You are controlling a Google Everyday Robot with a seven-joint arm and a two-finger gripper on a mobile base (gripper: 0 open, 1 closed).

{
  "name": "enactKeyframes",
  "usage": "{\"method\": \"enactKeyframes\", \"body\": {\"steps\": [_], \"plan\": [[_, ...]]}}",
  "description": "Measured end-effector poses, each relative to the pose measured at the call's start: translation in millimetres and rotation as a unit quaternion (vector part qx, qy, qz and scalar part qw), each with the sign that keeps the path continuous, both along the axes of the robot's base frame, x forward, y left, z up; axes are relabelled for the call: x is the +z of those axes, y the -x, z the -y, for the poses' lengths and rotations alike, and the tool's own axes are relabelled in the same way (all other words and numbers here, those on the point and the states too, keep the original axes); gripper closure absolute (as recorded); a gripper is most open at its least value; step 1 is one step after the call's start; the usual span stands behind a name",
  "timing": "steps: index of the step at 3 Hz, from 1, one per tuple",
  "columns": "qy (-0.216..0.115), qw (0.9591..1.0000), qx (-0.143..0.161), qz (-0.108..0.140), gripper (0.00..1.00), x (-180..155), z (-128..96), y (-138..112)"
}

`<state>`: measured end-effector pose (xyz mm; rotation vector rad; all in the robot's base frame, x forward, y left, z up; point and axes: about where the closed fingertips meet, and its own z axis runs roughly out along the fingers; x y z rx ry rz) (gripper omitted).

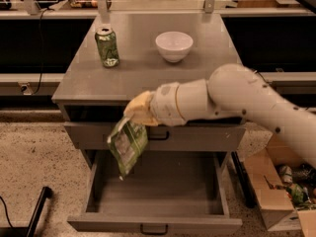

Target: Pick green jalapeno chip bag from middle drawer and place on counter

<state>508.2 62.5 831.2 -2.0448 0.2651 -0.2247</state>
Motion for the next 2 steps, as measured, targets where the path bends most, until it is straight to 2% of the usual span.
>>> {"method": "enactKeyframes", "body": {"steps": [2], "plan": [[0.026,0.9993,-0.021,0.014,1.00,94,-9,-68]]}}
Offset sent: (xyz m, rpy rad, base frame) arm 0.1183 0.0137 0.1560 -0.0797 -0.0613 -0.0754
